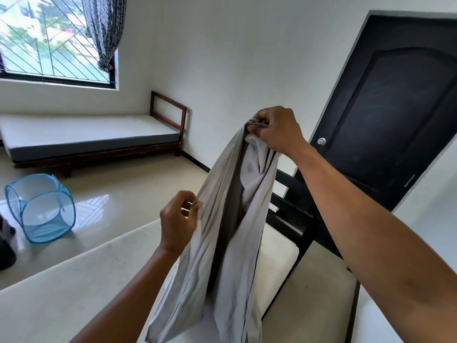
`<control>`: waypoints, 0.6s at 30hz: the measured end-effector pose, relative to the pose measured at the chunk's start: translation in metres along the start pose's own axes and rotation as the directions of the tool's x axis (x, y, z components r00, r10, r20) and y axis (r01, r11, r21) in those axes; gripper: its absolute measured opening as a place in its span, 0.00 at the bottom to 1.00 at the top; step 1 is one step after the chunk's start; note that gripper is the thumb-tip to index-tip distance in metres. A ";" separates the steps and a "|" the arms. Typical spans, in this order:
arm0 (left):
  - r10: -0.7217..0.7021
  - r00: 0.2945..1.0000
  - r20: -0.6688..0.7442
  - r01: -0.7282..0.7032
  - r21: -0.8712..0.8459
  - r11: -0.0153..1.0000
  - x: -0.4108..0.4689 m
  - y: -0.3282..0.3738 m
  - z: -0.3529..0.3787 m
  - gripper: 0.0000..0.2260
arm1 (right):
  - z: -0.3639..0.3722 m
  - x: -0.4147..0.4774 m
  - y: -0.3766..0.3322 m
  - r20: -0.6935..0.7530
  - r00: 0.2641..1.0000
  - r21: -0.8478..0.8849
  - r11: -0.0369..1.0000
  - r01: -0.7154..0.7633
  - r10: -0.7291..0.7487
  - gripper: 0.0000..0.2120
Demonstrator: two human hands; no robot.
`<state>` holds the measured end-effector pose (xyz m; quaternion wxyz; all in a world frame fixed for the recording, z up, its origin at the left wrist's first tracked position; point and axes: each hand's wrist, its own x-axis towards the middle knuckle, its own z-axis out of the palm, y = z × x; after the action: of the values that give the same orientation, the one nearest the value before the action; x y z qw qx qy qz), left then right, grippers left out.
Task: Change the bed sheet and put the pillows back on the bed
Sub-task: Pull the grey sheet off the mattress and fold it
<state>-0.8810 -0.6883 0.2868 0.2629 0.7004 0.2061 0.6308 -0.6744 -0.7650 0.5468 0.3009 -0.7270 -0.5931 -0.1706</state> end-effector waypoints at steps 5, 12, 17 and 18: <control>0.091 0.982 0.165 -0.122 0.187 0.975 -0.025 -0.013 0.010 0.10 | 0.006 0.003 0.002 0.029 1.000 0.027 1.000 0.007 -0.008 0.07; -0.140 0.966 0.218 0.136 0.035 0.990 -0.030 0.013 0.026 0.14 | 0.010 0.004 0.008 0.015 0.999 0.060 0.998 0.030 -0.030 0.07; -0.141 0.982 0.128 0.133 0.073 0.988 -0.039 0.008 0.022 0.04 | 0.004 0.004 0.024 0.005 1.000 0.043 0.999 0.004 -0.004 0.11; -0.149 0.982 0.119 0.140 0.084 0.987 -0.041 0.007 0.020 0.03 | 0.004 0.004 0.027 0.008 1.000 0.042 0.999 -0.006 0.006 0.10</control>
<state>-0.8664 -0.7210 0.2583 0.2939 0.7309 0.2631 0.5569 -0.6480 -0.7629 0.5401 0.3141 -0.7230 -0.5956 -0.1543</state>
